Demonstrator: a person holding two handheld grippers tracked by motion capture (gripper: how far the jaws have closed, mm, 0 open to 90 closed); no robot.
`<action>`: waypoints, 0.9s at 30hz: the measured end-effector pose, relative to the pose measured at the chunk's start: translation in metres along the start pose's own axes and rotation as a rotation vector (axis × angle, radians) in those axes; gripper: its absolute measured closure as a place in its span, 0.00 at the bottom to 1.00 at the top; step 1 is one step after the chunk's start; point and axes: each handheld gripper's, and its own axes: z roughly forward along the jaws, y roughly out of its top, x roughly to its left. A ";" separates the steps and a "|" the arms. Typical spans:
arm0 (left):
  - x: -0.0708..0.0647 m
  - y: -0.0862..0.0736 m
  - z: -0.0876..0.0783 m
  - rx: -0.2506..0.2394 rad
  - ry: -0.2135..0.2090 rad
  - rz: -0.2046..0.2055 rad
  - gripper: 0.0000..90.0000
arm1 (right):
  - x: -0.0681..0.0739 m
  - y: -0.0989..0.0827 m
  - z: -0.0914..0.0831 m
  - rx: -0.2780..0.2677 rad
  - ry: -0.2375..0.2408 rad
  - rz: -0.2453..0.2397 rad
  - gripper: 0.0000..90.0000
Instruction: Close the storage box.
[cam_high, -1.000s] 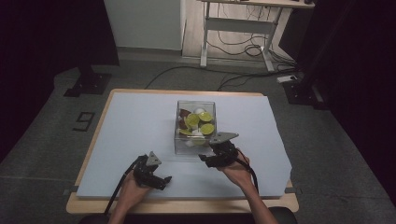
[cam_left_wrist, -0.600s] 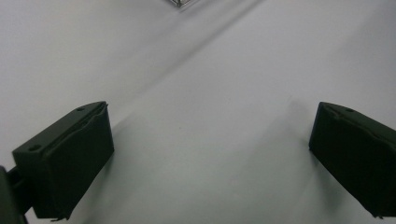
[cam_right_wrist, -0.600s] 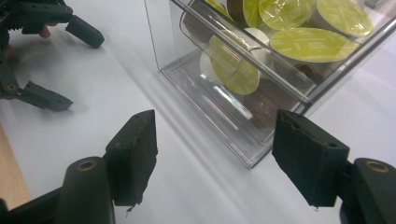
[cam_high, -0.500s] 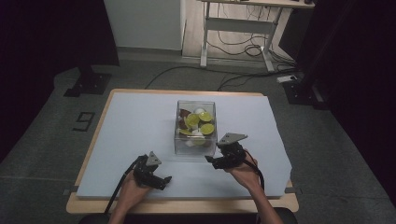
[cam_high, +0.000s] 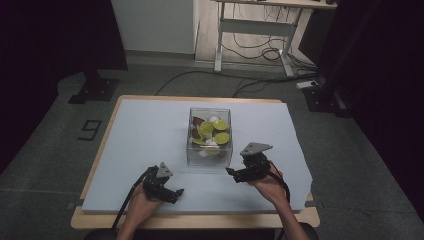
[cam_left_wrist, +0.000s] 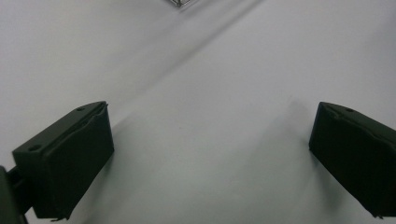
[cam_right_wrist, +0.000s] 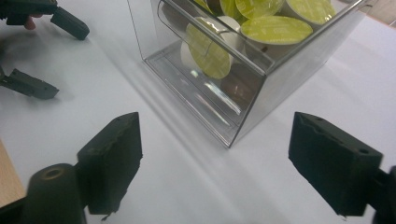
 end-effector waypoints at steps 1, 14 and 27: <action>0.000 0.000 0.000 0.000 0.000 0.000 0.00 | -0.001 -0.001 -0.001 -0.004 -0.006 0.006 0.16; 0.000 0.000 0.000 0.000 -0.001 -0.001 0.00 | -0.010 -0.011 -0.011 0.002 -0.051 0.019 0.11; 0.000 0.000 0.000 0.001 0.000 0.000 0.00 | -0.019 -0.019 -0.023 0.008 -0.088 0.019 0.02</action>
